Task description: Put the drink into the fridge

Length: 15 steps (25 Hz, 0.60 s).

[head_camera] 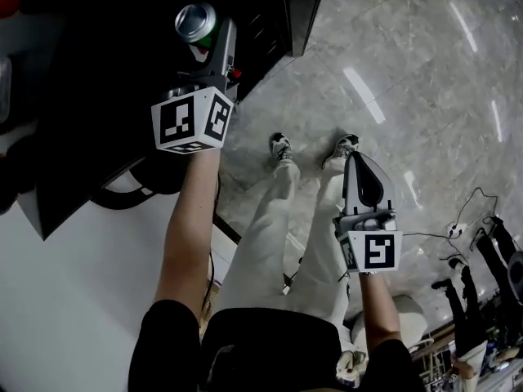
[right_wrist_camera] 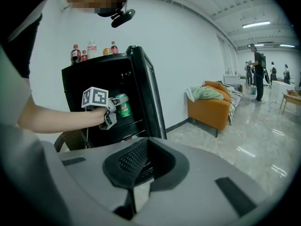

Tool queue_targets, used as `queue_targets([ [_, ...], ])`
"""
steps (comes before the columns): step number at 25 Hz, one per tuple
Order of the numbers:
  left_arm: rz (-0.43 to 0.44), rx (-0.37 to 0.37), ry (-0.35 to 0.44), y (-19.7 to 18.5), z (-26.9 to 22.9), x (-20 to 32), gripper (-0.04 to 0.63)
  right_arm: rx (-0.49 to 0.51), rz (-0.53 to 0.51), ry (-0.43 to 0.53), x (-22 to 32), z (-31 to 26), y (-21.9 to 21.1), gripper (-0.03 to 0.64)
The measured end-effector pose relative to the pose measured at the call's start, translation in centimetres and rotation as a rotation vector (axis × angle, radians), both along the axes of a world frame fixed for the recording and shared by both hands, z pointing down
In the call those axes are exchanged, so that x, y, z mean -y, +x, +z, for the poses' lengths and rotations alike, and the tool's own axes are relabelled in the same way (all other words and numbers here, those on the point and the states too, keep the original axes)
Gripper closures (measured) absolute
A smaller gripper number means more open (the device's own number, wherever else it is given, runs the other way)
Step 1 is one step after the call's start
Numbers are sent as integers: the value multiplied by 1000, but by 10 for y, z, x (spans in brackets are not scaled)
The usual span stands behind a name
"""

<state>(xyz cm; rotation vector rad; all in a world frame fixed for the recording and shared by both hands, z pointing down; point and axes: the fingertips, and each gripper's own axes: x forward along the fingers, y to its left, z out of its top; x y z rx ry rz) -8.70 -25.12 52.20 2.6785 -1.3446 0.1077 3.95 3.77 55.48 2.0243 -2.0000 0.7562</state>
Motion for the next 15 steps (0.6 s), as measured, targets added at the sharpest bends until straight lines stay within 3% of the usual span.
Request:
queue_targets([
  [6,-8,0,25,-2,20,25,259,-6,10,-6,4,15,-10,603],
  [15,-43,27,-22,-2,54,60,259,-6,7,-11,5,27,-14,603],
])
